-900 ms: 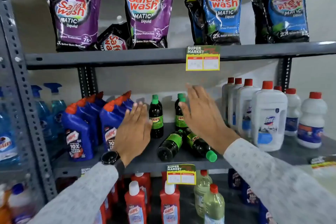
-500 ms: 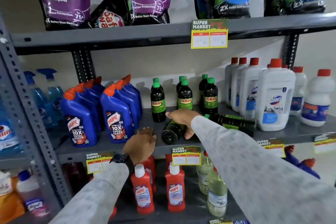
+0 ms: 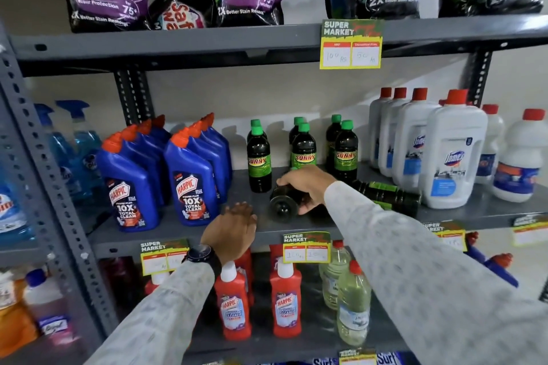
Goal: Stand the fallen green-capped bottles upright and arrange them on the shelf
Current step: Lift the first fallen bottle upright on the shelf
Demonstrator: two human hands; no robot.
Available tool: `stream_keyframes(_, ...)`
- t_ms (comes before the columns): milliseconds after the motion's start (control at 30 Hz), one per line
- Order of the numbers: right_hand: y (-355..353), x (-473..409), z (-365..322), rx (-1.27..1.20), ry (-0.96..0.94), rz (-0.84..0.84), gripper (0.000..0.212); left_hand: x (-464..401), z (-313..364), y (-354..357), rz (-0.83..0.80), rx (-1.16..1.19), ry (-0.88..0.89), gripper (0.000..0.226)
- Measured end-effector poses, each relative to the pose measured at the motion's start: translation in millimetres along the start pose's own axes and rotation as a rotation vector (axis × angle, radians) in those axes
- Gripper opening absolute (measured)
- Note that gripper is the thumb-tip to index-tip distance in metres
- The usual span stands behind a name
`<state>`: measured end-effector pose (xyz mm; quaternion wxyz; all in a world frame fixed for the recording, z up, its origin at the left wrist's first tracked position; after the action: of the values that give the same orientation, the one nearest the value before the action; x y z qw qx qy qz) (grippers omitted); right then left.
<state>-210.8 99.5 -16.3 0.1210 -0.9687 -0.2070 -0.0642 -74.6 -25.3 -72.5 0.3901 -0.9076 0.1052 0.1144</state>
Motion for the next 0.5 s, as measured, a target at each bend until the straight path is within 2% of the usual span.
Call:
stream_keyframes(67,-9,0,-13,-0.065,-0.100,0.026,0.030,0,0,-1,0.029,0.030,-0.008,0.025)
stream_keyframes(200,-23,10,-27,-0.139,-0.384,0.152,0.045,-4,6,6,0.034,0.005,-0.009,0.047)
stream_keyframes(267,-23,18,-24,-0.112,-0.543,0.203,0.054,-7,4,15,-0.007,0.131,-0.081,0.051)
stream_keyframes(333,-20,25,-15,-0.117,-0.669,0.211,0.064,-9,-3,13,0.036,0.311,-0.219,0.051)
stream_keyframes(400,-16,28,-4,-0.106,-0.752,0.199,0.071,-10,-6,14,0.019,0.443,-0.269,0.051)
stream_keyframes(500,-3,29,10,-0.066,-0.793,0.182,0.074,-8,-6,19,-0.011,0.414,-0.244,0.050)
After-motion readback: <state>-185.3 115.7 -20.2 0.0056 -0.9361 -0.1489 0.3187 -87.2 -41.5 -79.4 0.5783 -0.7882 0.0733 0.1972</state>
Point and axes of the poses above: each hand's wrist, its own x-axis away from the middle knuckle, its own y-axis out of the palm, z = x × y, the point moved 7 cm from there along -x, towards the middle knuckle, and after that the axes turned 15 degrees about -x, right-handed, at the moved point
